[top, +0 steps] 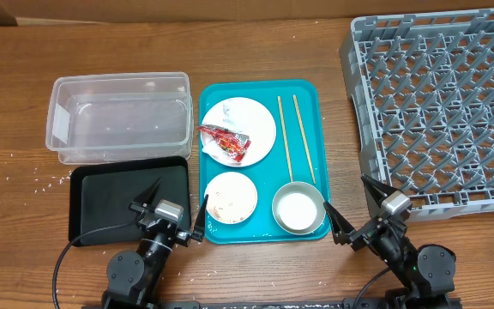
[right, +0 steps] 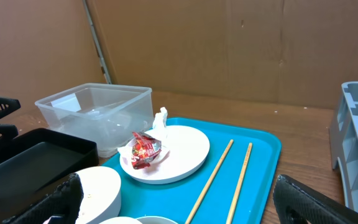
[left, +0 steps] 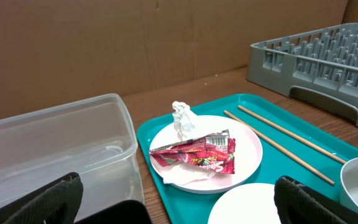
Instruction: Sort waste into correct bins and load items into the dishwasher
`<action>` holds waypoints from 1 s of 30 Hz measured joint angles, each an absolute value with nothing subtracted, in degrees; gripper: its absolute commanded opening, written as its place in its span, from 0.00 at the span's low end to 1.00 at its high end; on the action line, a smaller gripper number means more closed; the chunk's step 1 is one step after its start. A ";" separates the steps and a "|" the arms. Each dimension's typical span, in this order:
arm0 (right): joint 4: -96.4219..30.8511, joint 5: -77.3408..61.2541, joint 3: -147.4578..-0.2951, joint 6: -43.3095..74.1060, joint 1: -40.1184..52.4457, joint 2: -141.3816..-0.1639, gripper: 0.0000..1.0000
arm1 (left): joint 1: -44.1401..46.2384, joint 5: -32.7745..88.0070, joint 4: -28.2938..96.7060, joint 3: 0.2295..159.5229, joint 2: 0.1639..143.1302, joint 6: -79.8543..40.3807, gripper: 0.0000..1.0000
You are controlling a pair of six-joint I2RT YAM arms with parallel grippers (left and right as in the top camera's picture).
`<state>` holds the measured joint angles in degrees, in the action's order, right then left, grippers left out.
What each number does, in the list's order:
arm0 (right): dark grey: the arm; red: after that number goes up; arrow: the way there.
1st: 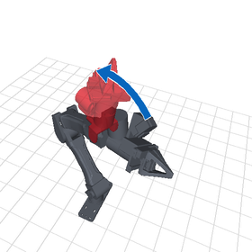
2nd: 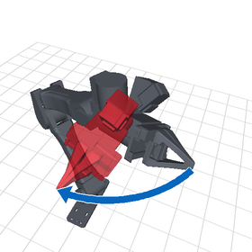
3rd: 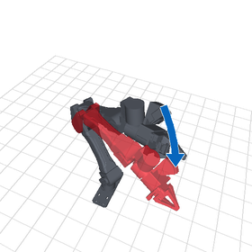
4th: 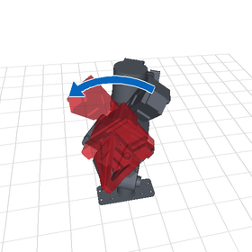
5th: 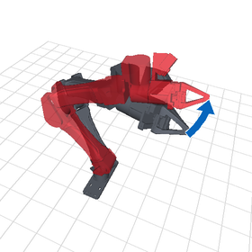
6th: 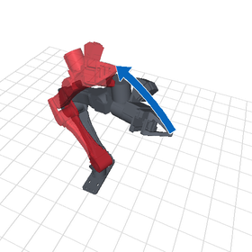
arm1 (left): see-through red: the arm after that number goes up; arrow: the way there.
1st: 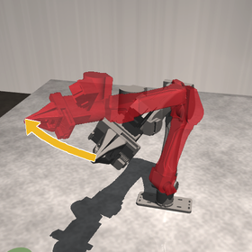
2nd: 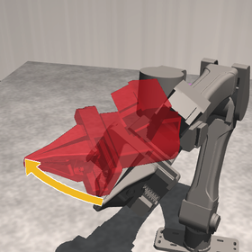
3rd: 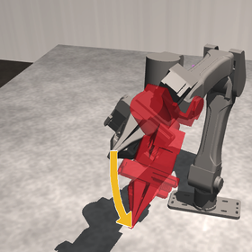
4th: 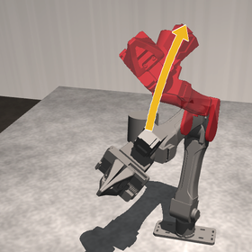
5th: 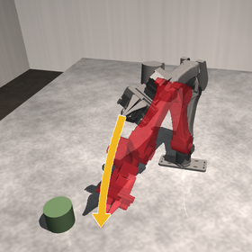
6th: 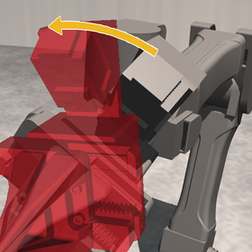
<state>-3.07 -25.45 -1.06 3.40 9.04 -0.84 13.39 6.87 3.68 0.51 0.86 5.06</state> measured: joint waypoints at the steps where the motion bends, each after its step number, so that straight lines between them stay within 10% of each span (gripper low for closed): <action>1: -3.07 -25.28 -1.06 3.36 9.04 -0.84 1.00 | 13.39 6.87 3.68 0.51 0.86 5.06 1.00; 30: -3.14 -22.65 -1.06 2.94 9.04 -0.84 1.00 | 13.39 6.87 3.01 0.51 0.84 5.06 1.00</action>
